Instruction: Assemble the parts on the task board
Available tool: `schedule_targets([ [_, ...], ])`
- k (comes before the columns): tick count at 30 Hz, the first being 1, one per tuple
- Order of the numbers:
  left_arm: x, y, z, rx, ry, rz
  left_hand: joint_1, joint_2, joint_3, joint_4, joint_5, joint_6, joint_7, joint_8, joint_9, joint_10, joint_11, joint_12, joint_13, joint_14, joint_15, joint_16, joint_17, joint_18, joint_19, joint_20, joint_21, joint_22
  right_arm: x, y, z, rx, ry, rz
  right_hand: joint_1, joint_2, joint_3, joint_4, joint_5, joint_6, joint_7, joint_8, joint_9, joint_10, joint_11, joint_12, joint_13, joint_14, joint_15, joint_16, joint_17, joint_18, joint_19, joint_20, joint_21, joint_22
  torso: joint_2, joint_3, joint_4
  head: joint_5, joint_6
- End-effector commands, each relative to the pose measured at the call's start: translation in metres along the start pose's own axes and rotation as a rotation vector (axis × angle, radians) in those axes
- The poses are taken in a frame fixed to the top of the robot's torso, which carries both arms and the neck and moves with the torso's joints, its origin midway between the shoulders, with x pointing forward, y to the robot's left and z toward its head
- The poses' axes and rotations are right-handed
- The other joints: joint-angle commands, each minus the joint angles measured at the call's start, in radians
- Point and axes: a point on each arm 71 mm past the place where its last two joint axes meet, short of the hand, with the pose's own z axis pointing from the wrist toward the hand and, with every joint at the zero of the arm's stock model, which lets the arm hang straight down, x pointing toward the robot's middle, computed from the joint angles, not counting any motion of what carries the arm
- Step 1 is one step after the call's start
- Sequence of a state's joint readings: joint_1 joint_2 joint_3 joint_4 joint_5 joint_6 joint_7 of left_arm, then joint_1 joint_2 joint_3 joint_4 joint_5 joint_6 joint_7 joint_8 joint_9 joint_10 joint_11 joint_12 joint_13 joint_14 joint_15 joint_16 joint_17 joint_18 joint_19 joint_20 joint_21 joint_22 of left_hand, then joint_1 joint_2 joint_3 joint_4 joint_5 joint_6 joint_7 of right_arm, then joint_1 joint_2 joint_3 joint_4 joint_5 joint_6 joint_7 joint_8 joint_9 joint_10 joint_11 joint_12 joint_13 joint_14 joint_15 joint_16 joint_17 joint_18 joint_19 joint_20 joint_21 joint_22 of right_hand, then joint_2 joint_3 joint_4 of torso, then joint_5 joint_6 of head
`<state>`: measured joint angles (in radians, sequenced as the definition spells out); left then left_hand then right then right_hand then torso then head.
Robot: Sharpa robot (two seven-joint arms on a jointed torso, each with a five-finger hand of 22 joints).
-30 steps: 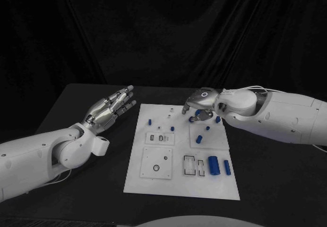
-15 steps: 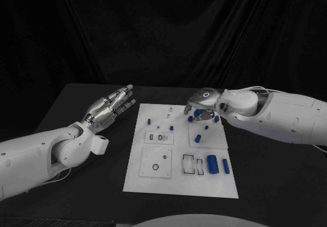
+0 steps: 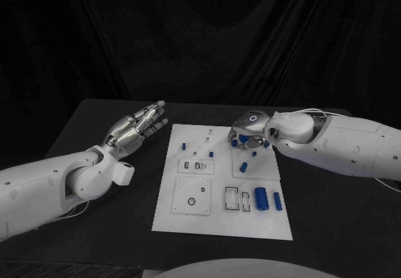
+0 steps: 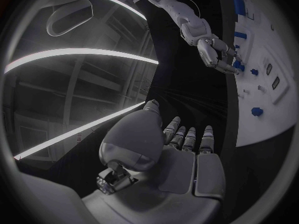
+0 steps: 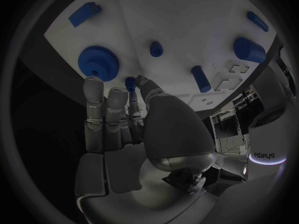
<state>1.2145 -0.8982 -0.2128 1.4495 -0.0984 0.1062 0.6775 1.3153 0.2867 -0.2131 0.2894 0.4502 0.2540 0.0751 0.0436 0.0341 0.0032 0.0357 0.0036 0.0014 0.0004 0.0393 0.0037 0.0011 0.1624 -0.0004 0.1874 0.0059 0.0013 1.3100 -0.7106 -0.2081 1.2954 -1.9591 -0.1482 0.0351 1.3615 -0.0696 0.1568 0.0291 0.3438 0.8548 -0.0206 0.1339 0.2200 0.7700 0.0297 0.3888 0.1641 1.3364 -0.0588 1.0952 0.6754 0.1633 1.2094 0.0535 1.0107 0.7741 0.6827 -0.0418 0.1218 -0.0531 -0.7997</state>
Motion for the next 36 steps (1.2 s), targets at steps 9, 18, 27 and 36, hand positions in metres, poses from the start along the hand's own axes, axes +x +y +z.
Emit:
schedule_targets([
  [9,0.001,-0.005,0.002,0.068,0.023,-0.015,0.005,0.001,0.007,0.0,0.009,0.021,0.007,0.011,0.003,0.001,0.015,-0.001,0.0,0.0,0.015,-0.004,-0.001,0.019,0.0,0.008,-0.006,-0.001,0.005,0.002,0.005,-0.034,-0.041,-0.009,0.023,0.006,0.053,-0.01,0.005,0.035,0.008,0.043,0.047,0.04,-0.015,0.038,0.017,0.016,-0.01,0.03,0.039,-0.012,0.021,-0.01,0.043,0.062,-0.001,-0.0008,0.0005,-0.002,-0.004],
  [18,0.001,-0.004,0.003,0.063,0.024,-0.016,0.007,0.001,0.01,-0.001,0.013,0.027,0.01,0.014,0.003,0.002,0.017,-0.001,0.001,0.0,0.019,-0.004,-0.001,0.019,0.0,0.011,-0.006,-0.001,0.007,0.001,0.007,-0.05,-0.072,-0.013,0.051,0.013,0.121,-0.028,-0.008,0.078,0.044,0.115,0.116,0.155,-0.044,0.057,0.017,0.037,-0.03,0.056,0.078,-0.027,0.055,-0.028,0.109,0.161,-0.003,-0.0017,-0.0002,-0.001,-0.007],
  [27,0.0,-0.004,0.001,0.055,0.022,-0.015,0.015,0.0,0.015,-0.004,0.026,0.031,0.012,0.018,0.004,0.005,0.02,0.0,0.002,0.0,0.023,-0.004,-0.001,0.019,0.0,0.015,-0.006,-0.001,0.004,0.0,0.005,-0.056,-0.122,-0.018,0.063,0.012,0.141,-0.038,-0.017,0.101,0.057,0.152,0.155,0.216,-0.043,0.048,0.012,0.049,-0.032,0.061,0.086,-0.037,0.075,-0.031,0.145,0.217,-0.004,-0.0023,0.0011,0.002,-0.007],
  [36,-0.001,-0.005,-0.001,0.052,0.017,-0.013,0.02,-0.001,0.018,-0.006,0.033,0.034,0.012,0.019,0.004,0.006,0.02,0.0,0.002,0.0,0.024,-0.004,-0.001,0.019,0.0,0.017,-0.006,-0.001,-0.023,-0.002,0.007,-0.054,-0.17,0.01,0.067,0.008,0.148,-0.04,-0.028,0.096,0.062,0.158,0.168,0.223,-0.039,0.032,0.007,0.052,-0.03,0.058,0.085,-0.04,0.08,-0.031,0.156,0.235,-0.004,-0.0037,-0.0021,0.01,-0.006],
])
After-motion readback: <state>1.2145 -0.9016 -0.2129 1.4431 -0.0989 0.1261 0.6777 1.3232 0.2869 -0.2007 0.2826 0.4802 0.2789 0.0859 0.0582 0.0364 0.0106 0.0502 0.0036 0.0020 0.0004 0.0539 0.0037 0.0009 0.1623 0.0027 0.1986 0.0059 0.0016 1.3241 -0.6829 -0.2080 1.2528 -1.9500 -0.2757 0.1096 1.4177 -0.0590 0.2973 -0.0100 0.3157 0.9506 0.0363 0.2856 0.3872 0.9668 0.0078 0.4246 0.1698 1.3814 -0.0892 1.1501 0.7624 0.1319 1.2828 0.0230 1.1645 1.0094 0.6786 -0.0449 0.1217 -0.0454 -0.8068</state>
